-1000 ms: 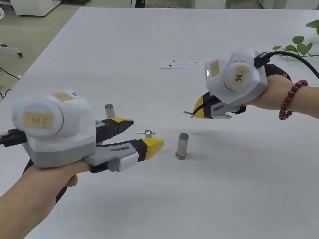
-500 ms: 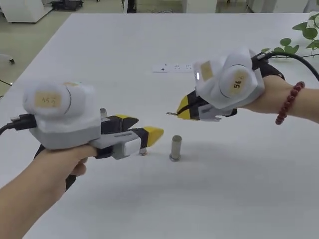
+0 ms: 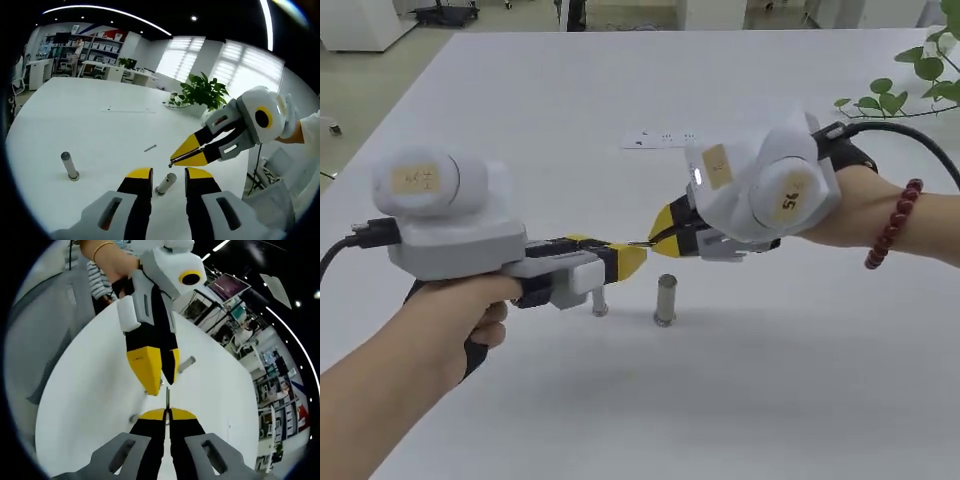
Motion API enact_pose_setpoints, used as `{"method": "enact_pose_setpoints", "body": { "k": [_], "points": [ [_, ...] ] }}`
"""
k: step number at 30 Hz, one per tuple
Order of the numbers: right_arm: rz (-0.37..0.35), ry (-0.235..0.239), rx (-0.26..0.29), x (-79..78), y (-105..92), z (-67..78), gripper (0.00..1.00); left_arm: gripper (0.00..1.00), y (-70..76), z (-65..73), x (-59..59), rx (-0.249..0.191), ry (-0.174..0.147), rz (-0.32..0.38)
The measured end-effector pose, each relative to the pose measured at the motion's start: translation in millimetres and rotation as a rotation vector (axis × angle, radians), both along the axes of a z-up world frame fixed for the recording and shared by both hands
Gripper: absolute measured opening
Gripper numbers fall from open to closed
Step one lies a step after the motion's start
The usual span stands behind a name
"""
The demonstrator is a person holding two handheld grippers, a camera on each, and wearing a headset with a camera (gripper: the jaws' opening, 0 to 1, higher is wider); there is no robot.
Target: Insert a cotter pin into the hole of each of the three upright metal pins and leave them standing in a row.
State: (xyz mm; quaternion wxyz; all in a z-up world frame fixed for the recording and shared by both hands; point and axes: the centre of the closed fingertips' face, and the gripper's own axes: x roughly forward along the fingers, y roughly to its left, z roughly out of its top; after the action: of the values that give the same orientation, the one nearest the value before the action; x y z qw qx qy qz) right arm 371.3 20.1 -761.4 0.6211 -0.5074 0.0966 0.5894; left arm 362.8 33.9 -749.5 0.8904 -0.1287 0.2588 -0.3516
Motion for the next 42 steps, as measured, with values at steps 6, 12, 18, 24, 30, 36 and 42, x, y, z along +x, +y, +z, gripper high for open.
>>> {"method": "enact_pose_setpoints", "body": {
  "k": [6, 12, 18, 24, 30, 36, 42],
  "points": [
    [0.023, -0.009, 0.010, -6.0, 4.7, 3.1, 0.02, 0.14, -4.3, 1.4, -1.2, -0.027, 0.016, -0.006],
    [0.041, -0.020, 0.012, -11.7, 7.6, 4.5, 0.02, 0.10, -5.7, 1.3, -1.6, -0.049, 0.037, -0.003],
    [0.045, -0.028, 0.020, -13.7, 9.5, 7.1, 0.02, 0.04, -6.3, 1.0, -0.9, -0.059, 0.047, 0.001],
    [0.043, -0.033, 0.027, -14.5, 9.1, 8.4, 0.02, 0.02, -7.7, 2.3, -1.9, -0.069, 0.042, -0.008],
    [0.038, -0.030, 0.034, -15.8, 9.7, 8.0, 0.03, 0.01, -8.1, 2.8, -3.6, -0.028, -0.003, -0.035],
    [0.023, -0.004, 0.060, -15.2, 10.9, 7.5, 0.04, 0.01, -6.6, 2.8, -3.1, -0.017, -0.018, -0.038],
    [-0.042, 0.077, 0.128, -11.6, 9.9, 8.6, 0.07, 0.00, -5.7, 6.5, -3.0, -0.006, -0.048, -0.052]
  ]
}}
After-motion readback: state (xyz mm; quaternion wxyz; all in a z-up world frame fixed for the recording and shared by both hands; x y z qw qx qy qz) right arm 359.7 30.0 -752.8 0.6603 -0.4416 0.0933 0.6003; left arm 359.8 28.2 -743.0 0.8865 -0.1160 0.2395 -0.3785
